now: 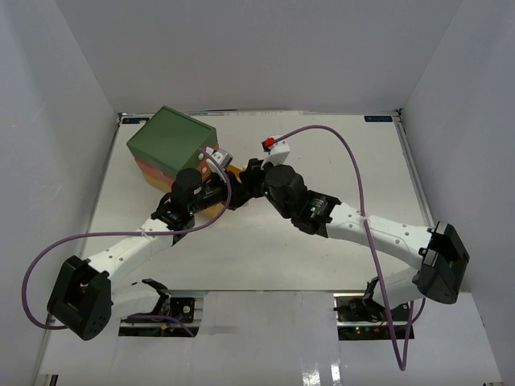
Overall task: Sort the stationery into containers
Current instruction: Close the pen cap on the pen.
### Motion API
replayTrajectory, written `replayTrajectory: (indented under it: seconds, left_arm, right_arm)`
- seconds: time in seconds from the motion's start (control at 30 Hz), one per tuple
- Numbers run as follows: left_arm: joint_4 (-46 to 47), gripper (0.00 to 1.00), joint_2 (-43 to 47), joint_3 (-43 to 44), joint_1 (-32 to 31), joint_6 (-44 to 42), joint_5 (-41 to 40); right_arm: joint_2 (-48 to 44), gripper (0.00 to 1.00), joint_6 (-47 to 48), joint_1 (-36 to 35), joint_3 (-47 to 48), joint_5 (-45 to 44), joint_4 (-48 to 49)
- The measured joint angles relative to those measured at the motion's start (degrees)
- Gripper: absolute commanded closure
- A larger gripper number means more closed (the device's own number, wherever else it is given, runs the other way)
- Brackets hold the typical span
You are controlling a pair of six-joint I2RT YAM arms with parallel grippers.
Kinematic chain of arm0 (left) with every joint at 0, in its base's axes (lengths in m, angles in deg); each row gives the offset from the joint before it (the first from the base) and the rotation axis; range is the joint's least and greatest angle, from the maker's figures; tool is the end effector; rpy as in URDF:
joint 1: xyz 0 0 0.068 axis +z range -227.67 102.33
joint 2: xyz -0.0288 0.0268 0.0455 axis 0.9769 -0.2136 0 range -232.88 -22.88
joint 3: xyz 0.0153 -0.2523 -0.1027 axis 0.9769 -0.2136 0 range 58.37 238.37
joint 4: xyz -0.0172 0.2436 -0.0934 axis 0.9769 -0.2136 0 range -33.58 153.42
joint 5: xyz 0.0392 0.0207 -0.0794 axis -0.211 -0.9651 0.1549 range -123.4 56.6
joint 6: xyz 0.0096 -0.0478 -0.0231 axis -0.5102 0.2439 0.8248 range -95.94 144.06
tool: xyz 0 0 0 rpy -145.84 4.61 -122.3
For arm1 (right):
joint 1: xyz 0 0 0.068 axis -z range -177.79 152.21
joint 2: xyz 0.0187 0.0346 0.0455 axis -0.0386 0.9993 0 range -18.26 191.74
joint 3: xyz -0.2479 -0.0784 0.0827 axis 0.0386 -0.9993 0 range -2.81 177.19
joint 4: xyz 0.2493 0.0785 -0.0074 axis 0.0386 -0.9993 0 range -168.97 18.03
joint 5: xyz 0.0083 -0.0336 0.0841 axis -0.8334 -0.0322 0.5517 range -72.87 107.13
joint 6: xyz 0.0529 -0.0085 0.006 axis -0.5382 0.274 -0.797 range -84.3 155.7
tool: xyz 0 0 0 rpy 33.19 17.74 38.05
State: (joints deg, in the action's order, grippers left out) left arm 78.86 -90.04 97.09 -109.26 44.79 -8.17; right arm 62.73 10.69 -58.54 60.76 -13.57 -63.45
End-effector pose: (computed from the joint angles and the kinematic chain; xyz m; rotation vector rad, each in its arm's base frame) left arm 0.2178 -0.1518 0.2690 0.5089 1.8316 -1.0323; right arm 0.1789 0.2823 0.3421 -0.1419 1.7419 0.6483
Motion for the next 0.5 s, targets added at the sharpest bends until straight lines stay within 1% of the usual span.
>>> replayTrajectory:
  seconds: [0.03,0.07,0.17,0.2,0.27,0.3,0.47,0.5]
  left_arm:
    - [0.37,1.0,0.11,0.0,0.0,0.37,-0.35]
    - [0.52,1.0,0.22,0.0,-0.02,0.42,-0.42]
    - [0.68,1.0,0.55,-0.04,0.07,1.05,-0.76]
    - [0.72,1.0,0.57,-0.04,0.07,1.22,-0.79]
    - [0.85,1.0,0.59,-0.04,0.04,1.4,-0.83]
    - [0.98,1.0,0.61,-0.04,0.02,1.42,-0.83]
    - [1.25,1.0,0.61,-0.04,-0.59,1.84,-0.76]
    - [1.22,1.0,0.61,-0.04,-0.79,1.86,-0.74]
  right_arm:
    - [0.09,0.5,0.07,0.02,0.42,0.31,-0.98]
    - [0.24,0.5,0.39,0.0,0.68,0.42,-1.84]
    - [0.85,0.41,1.25,0.44,2.14,0.42,-3.41]
    - [0.98,0.35,1.44,0.68,2.69,0.5,-3.8]
    - [1.2,0.3,1.88,1.09,3.76,0.59,-4.33]
    - [1.33,0.28,2.12,1.31,4.39,0.7,-4.5]
    - [1.99,0.26,3.37,2.91,7.67,1.53,-4.61]
    - [1.99,0.22,3.65,3.28,8.24,1.66,-4.59]
